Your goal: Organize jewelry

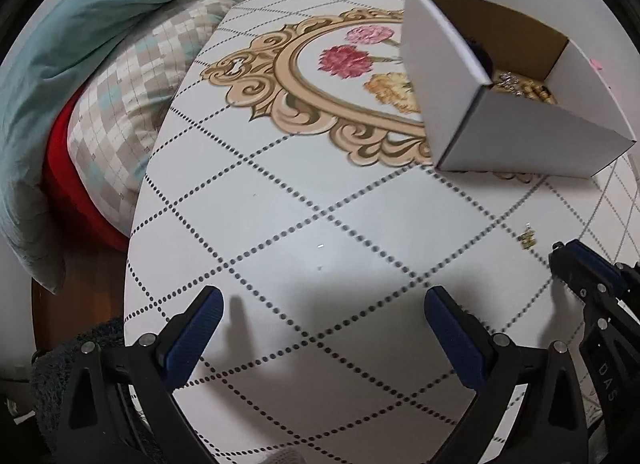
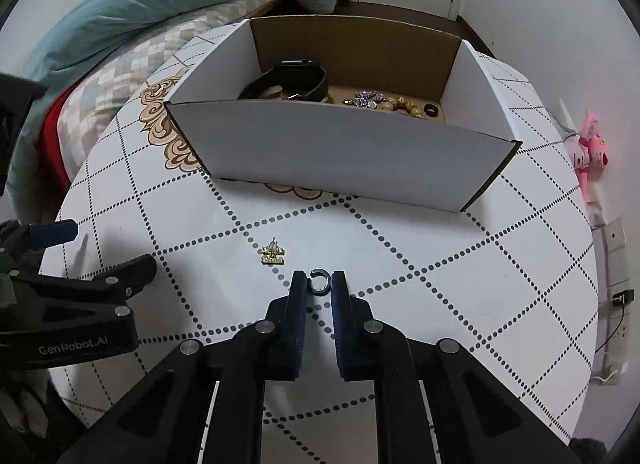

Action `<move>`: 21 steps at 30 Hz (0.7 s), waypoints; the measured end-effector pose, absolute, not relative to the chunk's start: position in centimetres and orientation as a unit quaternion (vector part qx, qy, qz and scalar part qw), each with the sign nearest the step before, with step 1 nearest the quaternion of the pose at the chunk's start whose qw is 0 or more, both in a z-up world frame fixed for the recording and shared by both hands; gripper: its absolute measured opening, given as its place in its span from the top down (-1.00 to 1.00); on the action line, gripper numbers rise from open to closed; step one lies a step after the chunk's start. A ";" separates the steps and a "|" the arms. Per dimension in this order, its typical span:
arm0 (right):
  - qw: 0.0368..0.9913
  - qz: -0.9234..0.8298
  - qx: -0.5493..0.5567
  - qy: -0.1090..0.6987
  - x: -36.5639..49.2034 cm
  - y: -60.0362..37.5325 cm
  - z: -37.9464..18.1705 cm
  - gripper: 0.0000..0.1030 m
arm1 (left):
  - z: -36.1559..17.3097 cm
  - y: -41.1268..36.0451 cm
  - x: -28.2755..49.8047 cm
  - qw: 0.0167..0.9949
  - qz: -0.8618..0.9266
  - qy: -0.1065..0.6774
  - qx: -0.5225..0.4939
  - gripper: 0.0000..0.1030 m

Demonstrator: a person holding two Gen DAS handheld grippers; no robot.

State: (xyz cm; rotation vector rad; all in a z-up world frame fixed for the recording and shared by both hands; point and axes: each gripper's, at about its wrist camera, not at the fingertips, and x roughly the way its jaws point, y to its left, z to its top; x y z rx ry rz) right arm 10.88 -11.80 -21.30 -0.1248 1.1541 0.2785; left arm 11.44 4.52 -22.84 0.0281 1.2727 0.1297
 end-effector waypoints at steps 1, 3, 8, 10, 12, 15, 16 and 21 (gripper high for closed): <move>0.828 0.128 -0.049 0.543 10.9 -12.4 -21.1 0.76 | -22.5 4.1 11.3 0.805 0.060 0.590 0.014 -1.00; 0.833 0.118 -0.027 0.540 10.8 -14.0 -20.4 0.76 | -22.1 3.1 11.3 0.809 0.056 0.584 0.014 -1.00; 0.840 0.082 0.009 0.536 10.9 -18.3 -19.4 0.76 | -21.6 -0.2 12.0 0.818 0.027 0.574 0.002 -0.99; 0.841 0.063 0.020 0.537 11.1 -19.9 -19.4 0.76 | -21.9 -1.6 12.4 0.818 0.014 0.574 -0.001 -0.98; 0.839 0.052 0.030 0.540 11.2 -21.2 -19.6 0.76 | -22.2 -2.6 12.7 0.818 0.005 0.576 0.001 -0.98; 0.839 0.042 0.034 0.542 11.3 -21.7 -20.2 0.76 | -22.3 -4.0 12.7 0.823 -0.002 0.567 0.010 -0.89; 0.839 0.039 0.036 0.542 11.4 -22.0 -20.3 0.76 | -22.2 -4.4 12.6 0.826 -0.003 0.564 0.014 -0.70; 0.840 0.035 0.042 0.540 11.4 -23.1 -20.3 0.76 | -22.0 -5.2 12.6 0.833 -0.019 0.553 0.014 0.21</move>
